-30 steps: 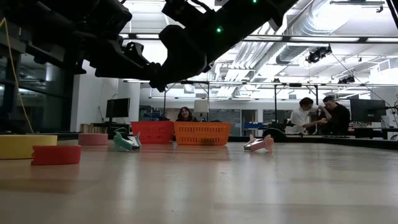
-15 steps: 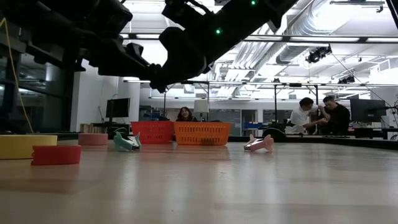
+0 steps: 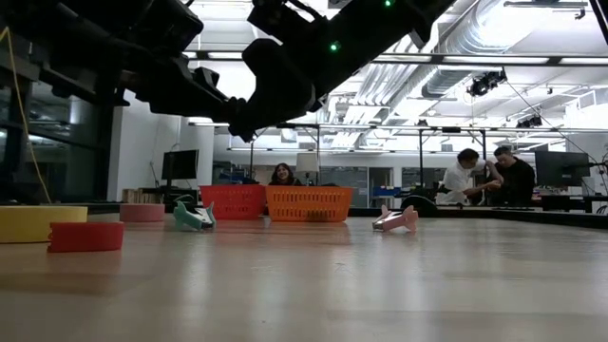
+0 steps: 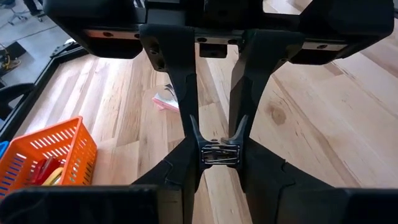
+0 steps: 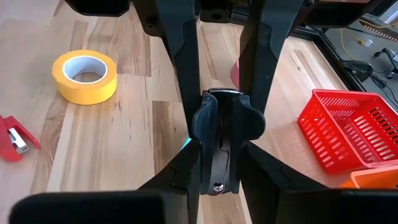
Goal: Pick and place Stapler, Stapler remover, tape
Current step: Put the black staple remover into the red bin
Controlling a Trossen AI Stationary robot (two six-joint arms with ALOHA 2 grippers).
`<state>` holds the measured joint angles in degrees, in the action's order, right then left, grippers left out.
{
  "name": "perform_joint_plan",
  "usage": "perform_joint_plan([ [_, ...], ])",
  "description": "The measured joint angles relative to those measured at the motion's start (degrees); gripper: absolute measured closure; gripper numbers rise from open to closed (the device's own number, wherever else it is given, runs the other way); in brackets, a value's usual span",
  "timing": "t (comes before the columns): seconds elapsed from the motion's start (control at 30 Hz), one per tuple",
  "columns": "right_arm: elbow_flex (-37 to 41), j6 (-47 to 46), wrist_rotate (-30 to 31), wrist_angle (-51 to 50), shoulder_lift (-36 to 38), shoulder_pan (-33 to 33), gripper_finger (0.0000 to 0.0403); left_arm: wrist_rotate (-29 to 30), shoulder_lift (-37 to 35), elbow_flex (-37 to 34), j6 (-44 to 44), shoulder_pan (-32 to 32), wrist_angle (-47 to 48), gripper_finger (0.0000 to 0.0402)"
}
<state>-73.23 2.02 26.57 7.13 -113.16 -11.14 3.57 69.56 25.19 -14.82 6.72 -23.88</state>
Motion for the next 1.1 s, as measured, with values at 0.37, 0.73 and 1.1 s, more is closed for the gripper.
perform_joint_plan([
  [0.37,-0.07,-5.55,2.99,-4.19,0.0,-0.02,0.0213,0.08,0.0,0.0,0.1,0.04,0.53,0.0309],
  [0.73,-0.07,-19.06,8.18,-14.99,0.0,0.02,0.0207,19.43,0.0,0.0,0.36,0.04,2.09,0.0309],
  [1.1,-0.04,-30.37,10.17,-20.46,0.02,0.26,0.0206,34.8,0.0,0.0,2.41,-7.18,2.19,0.0309],
])
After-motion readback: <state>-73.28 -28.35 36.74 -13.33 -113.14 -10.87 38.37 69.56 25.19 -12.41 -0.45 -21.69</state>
